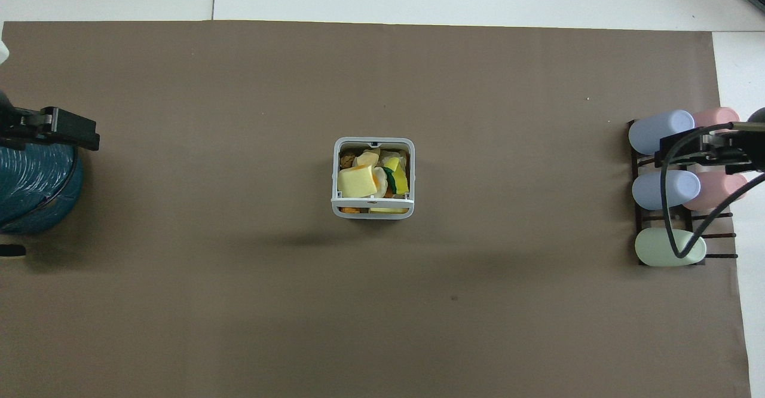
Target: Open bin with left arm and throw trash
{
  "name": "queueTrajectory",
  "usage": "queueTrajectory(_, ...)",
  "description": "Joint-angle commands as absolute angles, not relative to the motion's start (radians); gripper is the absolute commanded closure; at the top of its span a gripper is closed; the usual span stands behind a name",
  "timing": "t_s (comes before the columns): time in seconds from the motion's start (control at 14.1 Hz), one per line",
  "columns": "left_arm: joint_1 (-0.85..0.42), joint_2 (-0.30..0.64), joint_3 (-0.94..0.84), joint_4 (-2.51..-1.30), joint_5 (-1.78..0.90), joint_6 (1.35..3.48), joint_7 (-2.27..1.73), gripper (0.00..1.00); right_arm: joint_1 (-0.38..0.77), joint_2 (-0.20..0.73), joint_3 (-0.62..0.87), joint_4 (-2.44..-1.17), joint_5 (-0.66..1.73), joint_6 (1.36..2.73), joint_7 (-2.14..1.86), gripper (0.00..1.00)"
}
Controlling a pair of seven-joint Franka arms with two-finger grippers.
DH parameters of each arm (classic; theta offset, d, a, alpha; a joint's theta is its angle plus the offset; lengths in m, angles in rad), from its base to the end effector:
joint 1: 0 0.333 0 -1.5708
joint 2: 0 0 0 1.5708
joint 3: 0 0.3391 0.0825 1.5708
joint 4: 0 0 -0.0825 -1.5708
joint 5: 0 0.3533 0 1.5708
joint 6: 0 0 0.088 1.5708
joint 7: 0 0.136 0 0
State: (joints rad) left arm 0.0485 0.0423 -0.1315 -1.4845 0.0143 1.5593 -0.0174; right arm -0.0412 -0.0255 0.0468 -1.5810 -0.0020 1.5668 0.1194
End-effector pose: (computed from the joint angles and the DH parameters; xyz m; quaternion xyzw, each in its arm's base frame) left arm 0.5368 -0.0410 0.6334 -0.9993 0.0325 -0.0166 0.0035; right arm 0.5154 0.0030 0.6270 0.9984 -0.0569 0.0057 0.0012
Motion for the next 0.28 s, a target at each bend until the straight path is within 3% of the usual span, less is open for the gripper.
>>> queueTrajectory(0.0,0.046,0.031,-0.135,-1.491,0.035,1.578,-0.005,0.00,-0.040,-0.048,0.048,-1.606,-0.012,1.566,0.092,0.00)
queueTrajectory(0.21,0.048,0.031,-0.135,-1.491,0.034,1.578,-0.005,0.00,-0.049,-0.049,0.048,-1.606,-0.006,1.560,0.092,0.00)
